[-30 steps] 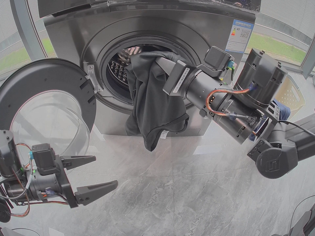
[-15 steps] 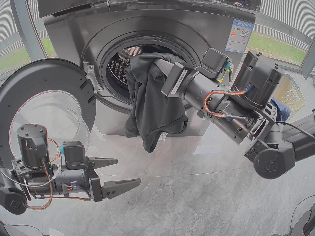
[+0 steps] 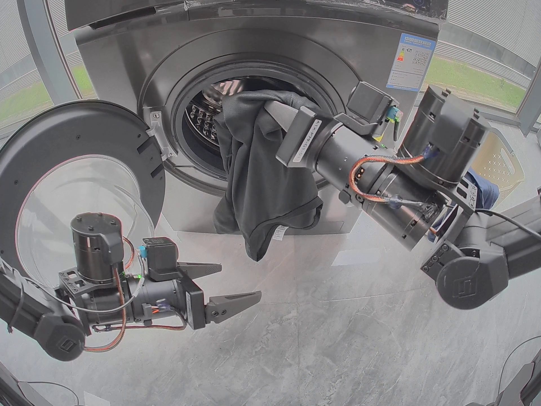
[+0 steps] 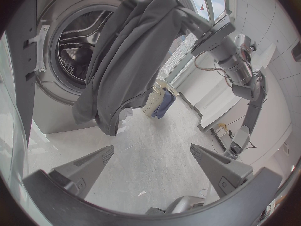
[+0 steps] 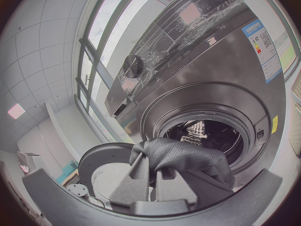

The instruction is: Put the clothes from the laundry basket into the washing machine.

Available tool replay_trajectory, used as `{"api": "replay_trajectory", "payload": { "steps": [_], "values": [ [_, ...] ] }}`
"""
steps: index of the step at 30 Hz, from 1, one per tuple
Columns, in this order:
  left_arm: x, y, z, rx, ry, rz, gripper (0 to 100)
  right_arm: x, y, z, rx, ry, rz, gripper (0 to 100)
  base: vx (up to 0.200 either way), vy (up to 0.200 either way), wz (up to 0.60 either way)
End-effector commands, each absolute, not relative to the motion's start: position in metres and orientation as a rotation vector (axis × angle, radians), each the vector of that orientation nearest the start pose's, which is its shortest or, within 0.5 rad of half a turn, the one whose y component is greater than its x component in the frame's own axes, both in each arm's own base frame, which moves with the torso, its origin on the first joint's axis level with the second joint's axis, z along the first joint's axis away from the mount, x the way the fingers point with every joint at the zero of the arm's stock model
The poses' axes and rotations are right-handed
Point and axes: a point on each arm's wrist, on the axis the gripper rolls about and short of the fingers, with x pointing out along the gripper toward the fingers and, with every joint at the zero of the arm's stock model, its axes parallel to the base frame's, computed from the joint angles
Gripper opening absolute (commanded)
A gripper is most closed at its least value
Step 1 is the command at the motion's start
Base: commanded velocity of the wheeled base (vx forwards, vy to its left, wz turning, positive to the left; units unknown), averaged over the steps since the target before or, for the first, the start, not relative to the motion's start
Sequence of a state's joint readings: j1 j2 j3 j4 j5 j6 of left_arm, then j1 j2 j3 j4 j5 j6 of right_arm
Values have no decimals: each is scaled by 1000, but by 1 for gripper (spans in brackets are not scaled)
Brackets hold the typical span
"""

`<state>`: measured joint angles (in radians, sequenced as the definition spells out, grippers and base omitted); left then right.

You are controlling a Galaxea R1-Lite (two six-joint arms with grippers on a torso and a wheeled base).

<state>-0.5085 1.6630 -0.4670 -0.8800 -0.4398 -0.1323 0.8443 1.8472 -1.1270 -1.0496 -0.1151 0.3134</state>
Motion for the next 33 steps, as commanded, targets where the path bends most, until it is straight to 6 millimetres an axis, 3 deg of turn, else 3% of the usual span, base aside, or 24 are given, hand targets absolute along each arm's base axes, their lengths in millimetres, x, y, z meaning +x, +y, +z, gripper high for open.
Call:
{"api": "replay_trajectory", "payload": {
  "steps": [1,8,18,33],
  "values": [
    [241,-142,108,-109,441,-886,100,240,267,266,455,-190,766,0,0,0,0],
    [270,-150,95,-142,420,-834,100,238,268,266,458,-191,773,0,0,0,0],
    [294,-160,75,-144,374,-787,100,232,271,266,460,-186,791,0,0,0,0],
    [316,-172,70,-150,304,-766,100,230,271,266,461,-186,792,0,0,0,0]
  ]
}}
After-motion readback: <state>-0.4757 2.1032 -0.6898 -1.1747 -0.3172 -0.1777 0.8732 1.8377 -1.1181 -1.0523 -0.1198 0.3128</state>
